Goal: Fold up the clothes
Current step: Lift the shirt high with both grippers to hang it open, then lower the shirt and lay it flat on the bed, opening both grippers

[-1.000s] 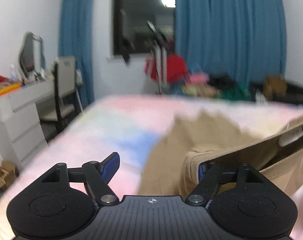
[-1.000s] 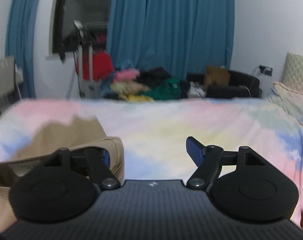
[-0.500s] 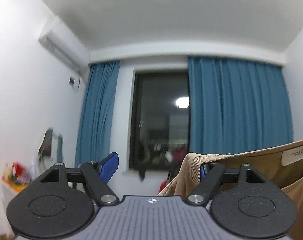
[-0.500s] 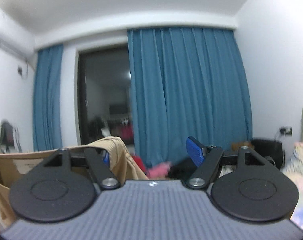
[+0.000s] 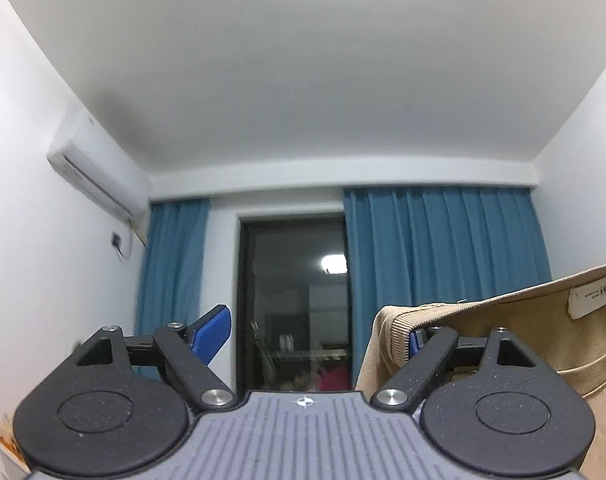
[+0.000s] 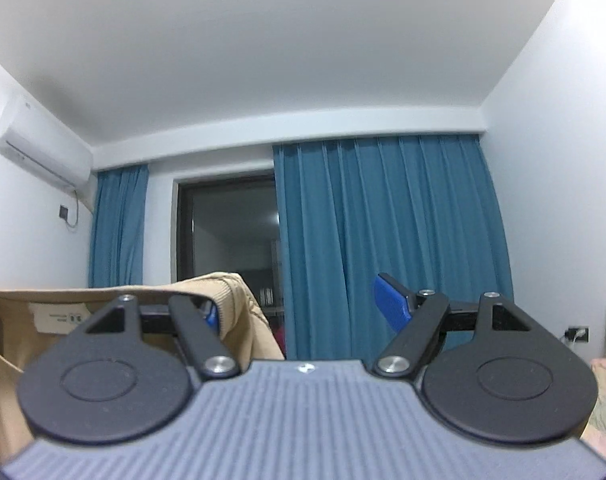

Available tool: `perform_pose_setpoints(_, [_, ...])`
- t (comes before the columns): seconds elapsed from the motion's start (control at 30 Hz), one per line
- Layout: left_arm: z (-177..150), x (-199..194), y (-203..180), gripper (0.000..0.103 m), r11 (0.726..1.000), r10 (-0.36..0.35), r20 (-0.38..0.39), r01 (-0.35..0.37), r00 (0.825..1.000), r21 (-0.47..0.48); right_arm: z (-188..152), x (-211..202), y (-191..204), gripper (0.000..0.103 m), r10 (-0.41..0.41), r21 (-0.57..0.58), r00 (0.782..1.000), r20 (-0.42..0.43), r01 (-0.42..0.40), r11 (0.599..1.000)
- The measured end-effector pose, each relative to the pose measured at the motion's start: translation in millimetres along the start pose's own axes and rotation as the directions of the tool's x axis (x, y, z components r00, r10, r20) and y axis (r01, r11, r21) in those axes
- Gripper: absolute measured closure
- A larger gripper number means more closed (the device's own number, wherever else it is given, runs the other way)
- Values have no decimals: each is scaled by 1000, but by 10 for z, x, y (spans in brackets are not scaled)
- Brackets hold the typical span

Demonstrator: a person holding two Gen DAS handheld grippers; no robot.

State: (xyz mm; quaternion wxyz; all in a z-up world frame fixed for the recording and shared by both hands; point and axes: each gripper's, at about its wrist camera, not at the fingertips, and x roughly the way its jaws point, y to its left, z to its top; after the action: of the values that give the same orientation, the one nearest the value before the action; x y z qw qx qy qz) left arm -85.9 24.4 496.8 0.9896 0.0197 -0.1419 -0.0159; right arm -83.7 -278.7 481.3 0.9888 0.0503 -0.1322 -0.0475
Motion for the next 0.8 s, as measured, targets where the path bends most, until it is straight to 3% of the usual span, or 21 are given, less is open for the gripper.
perform_pose_setpoints(0.13, [-473, 417, -36, 20, 999, -43, -121, 42, 992, -10, -462, 383, -88, 27, -8, 26, 992, -124, 11, 1000])
perform_pose_setpoints(0.33, [-1594, 1425, -68, 20, 999, -47, -273, 38, 961, -35, -1505, 1269, -114, 27, -42, -5, 963, -267, 42, 999])
perform_pose_setpoints(0.43, [-2347, 2190, 3, 19, 999, -21, -322, 8, 947, -43, -2189, 1879, -125, 28, -64, -20, 944, -323, 61, 998])
perform_pose_setpoints(0.6, [-3935, 3318, -85, 19, 999, 4, -411, -21, 912, -37, -3504, 2949, -200, 28, -121, -65, 910, -396, 104, 992])
perform_pose_setpoints(0.7, [-4919, 3967, -191, 19, 1000, -3, -482, -12, 876, -29, -4387, 3555, -340, 29, -141, -67, 861, -488, 124, 990])
perform_pose_setpoints(0.8, [-5971, 4441, -255, 19, 999, -32, -621, 23, 783, -23, -5337, 4055, -527, 29, -143, -63, 786, -601, 132, 989])
